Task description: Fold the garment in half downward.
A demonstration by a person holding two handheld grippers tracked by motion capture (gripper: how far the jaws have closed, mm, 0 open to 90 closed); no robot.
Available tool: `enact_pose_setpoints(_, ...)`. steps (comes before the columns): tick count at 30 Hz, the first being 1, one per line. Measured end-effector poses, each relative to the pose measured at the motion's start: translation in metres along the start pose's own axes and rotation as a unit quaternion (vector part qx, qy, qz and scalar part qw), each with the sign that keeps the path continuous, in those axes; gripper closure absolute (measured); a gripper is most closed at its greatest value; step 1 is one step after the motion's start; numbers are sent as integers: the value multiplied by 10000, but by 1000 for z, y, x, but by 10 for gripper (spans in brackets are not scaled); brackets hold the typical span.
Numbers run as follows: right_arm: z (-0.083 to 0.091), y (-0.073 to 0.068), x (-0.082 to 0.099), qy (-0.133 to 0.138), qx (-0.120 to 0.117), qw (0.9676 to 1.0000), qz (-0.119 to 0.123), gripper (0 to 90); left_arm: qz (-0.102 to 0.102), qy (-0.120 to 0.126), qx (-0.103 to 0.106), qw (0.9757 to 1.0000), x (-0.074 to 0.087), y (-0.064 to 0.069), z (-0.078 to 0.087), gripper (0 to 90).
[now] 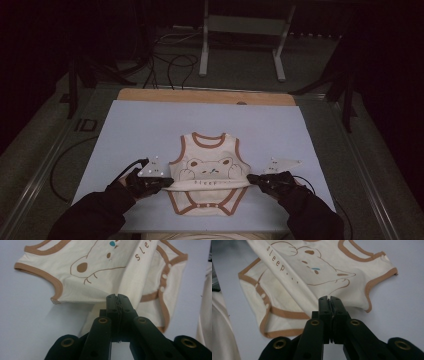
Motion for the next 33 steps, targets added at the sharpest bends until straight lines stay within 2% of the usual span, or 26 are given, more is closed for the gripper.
enact_pose_setpoints(6,4,-7,7,5,-85,10000,-22,888,-35,-66,67,9999,8,13,-2,898)
enact_pose_setpoints(16,3,-20,25,-180,-232,9995,-102,887,-22,-258,184,9995,23,21,-9,897)
enact_pose_setpoints(22,-2,-22,37,-309,-262,9990,-182,887,38,-324,285,9991,30,28,-14,897)
enact_pose_setpoints(25,-4,-21,43,-358,-247,9989,-186,886,-27,-379,286,9989,31,30,-15,896)
enact_pose_setpoints(33,-6,-25,56,-510,-330,9978,-261,887,26,-481,508,9975,40,36,-22,895)
Point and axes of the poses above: each handheld gripper's, and its own axes: z roughly backward along the jaws, x roughly out of its underside, y roughly to its right, the point moved 8 cm from there along -z, roughly forward along the jaws, and after that the axes turned 2 degrees about y, right-handed, at the moved point
